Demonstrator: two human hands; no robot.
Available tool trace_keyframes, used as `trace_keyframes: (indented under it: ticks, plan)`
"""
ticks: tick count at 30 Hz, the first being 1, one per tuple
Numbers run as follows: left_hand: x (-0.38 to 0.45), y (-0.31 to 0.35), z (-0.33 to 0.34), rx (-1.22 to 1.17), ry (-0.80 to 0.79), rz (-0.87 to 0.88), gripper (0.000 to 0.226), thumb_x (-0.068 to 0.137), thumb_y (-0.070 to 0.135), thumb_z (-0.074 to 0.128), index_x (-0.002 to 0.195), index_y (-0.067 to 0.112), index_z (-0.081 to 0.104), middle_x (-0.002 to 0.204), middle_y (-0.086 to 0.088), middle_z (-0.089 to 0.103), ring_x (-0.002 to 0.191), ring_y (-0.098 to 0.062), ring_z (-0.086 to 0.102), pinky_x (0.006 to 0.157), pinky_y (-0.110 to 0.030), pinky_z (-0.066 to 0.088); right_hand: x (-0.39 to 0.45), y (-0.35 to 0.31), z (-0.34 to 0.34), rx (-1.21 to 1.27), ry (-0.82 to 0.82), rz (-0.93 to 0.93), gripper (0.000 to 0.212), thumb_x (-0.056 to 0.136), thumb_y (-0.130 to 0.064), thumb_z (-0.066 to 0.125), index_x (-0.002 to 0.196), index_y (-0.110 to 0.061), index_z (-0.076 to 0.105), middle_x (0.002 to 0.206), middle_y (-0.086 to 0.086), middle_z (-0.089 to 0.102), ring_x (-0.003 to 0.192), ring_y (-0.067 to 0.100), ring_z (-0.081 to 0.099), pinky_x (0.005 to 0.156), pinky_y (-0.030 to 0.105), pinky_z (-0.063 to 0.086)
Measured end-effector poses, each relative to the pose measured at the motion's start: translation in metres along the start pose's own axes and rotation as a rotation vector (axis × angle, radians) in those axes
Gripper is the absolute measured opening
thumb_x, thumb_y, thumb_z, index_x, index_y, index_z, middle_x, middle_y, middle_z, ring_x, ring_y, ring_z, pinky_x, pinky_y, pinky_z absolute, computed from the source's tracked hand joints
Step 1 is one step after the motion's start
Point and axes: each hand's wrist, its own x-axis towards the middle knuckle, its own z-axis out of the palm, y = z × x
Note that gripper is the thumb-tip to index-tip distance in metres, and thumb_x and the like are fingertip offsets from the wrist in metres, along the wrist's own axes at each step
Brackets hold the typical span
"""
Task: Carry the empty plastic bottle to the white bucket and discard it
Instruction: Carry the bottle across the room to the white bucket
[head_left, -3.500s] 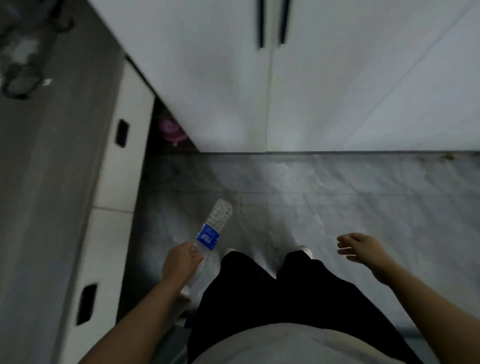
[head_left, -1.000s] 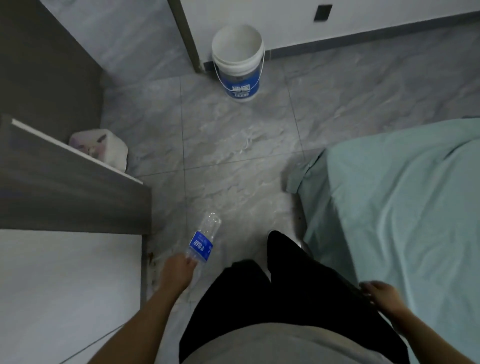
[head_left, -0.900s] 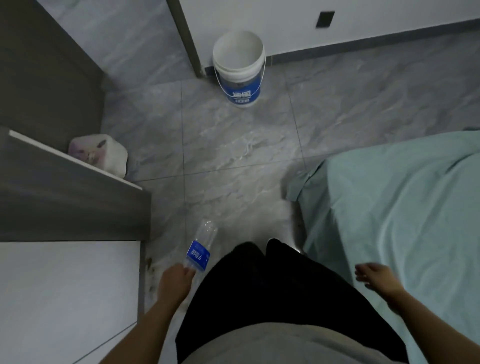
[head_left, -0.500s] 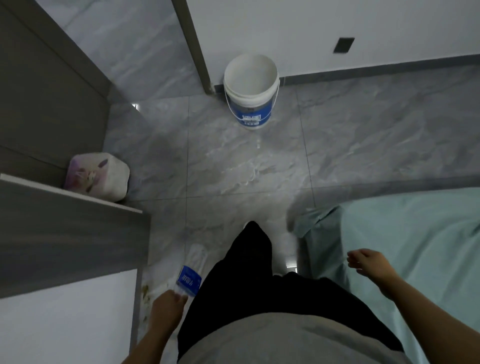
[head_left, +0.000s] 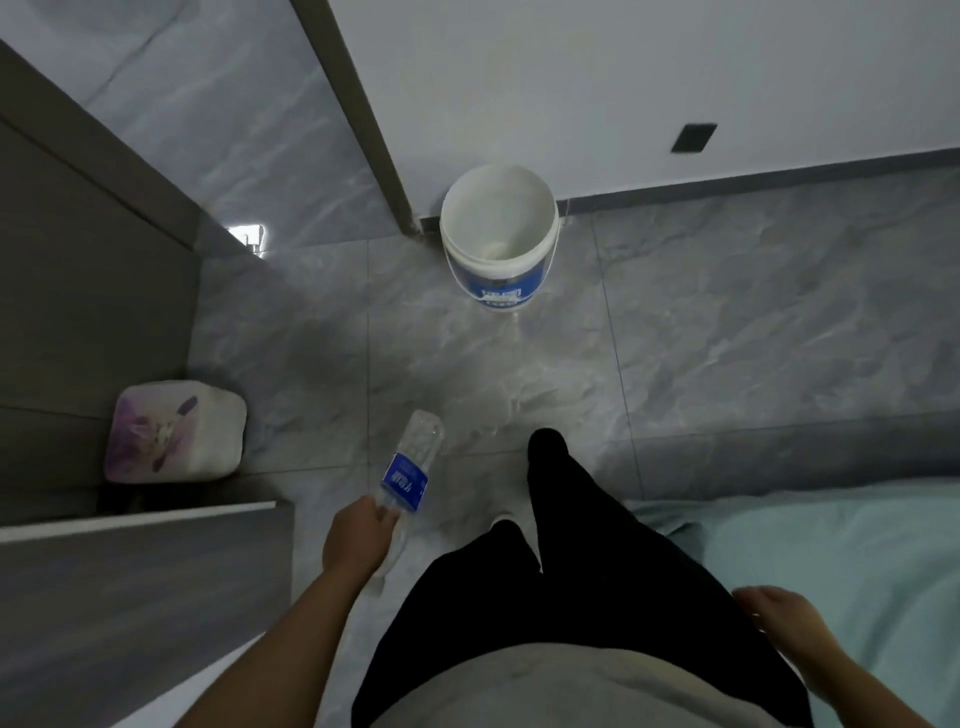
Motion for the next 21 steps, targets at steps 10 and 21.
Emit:
trace_keyframes:
  ticks: [10, 21]
  plan:
    - [0.058, 0.065, -0.024, -0.020, -0.006, -0.099, 0.024, 0.087, 0.021, 0.058, 0.067, 0.008, 0.053, 0.075, -0.017, 0.063, 0.070, -0.025, 0.055, 0.062, -0.029, 0.036, 0.089, -0.202, -0.030, -0.097, -0.017, -0.197, 0.030, 0.091, -0.009, 0.047, 0.086, 0.016, 0.064, 0.095, 0.035, 0.065, 0.081, 0.033, 0.056, 0.068, 0.035, 0.037]
    - [0.147, 0.119, -0.074, -0.032, -0.114, -0.151, 0.025, 0.088, 0.023, 0.058, 0.068, 0.008, 0.054, 0.067, -0.007, 0.057, 0.070, -0.025, 0.056, 0.064, -0.032, 0.040, 0.136, -0.321, -0.014, -0.146, -0.039, -0.160, 0.028, 0.092, -0.003, 0.044, 0.099, 0.017, 0.062, 0.105, 0.035, 0.065, 0.095, 0.040, 0.061, 0.059, 0.021, 0.042]
